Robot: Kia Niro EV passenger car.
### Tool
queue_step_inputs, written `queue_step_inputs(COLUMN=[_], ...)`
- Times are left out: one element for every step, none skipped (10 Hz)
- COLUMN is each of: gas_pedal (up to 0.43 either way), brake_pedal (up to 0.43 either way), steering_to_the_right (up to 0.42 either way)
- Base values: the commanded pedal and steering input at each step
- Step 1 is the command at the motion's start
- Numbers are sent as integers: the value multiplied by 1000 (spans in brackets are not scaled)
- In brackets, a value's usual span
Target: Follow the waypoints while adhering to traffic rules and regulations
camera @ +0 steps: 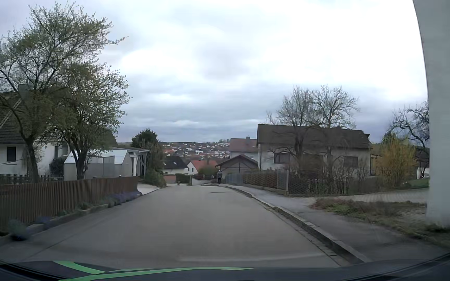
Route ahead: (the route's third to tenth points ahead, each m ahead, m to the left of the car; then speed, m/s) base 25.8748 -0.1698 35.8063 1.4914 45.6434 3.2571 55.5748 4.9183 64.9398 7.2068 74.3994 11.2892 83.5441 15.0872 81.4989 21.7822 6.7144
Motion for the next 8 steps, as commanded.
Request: queue_step_inputs(gas_pedal=[0,0,0,0,0,0,0,0], brake_pedal=[0,0,0,0,0,0,0,0], steering_to_the_right=[-9,-9,-9,-10,-10,-10,-11,-11])
